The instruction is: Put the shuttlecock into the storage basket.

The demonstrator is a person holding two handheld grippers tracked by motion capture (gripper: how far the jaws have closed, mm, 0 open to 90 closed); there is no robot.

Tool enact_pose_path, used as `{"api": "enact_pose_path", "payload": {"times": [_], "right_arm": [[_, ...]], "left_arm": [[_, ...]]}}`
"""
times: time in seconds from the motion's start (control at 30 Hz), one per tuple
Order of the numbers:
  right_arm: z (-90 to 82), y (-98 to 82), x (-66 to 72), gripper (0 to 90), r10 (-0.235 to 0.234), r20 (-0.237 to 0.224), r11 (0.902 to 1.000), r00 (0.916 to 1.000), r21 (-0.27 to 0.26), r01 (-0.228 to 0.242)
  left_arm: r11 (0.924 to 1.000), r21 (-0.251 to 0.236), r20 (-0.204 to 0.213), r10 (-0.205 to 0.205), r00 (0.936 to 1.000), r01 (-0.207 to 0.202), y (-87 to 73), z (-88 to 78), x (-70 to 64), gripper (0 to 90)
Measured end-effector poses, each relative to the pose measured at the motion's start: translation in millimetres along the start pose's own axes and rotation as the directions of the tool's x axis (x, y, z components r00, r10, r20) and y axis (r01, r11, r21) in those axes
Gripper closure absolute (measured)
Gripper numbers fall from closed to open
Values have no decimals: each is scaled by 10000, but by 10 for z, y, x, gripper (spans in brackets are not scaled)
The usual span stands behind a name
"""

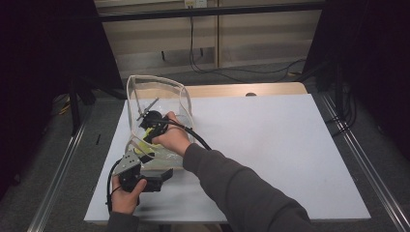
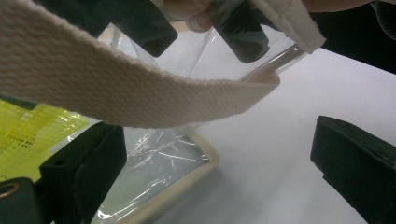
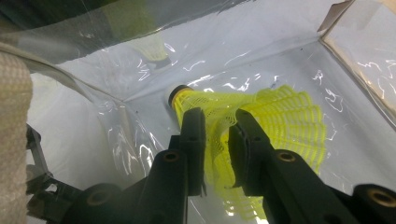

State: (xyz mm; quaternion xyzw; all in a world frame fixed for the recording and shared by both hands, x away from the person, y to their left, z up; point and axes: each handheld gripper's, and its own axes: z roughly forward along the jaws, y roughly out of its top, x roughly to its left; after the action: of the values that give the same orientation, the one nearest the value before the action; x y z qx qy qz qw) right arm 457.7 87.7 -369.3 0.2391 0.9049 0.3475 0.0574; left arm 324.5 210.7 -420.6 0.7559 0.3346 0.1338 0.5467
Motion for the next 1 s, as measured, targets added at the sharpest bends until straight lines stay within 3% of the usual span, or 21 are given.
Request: {"api": "enact_pose_path", "payload": {"times": [1.0], "right_arm": [[-113, -23, 9, 638, 332, 208, 9993, 9992, 168, -335]], "left_arm": [[10000, -38, -50, 24, 10000, -24, 9, -10, -6, 36]]}}
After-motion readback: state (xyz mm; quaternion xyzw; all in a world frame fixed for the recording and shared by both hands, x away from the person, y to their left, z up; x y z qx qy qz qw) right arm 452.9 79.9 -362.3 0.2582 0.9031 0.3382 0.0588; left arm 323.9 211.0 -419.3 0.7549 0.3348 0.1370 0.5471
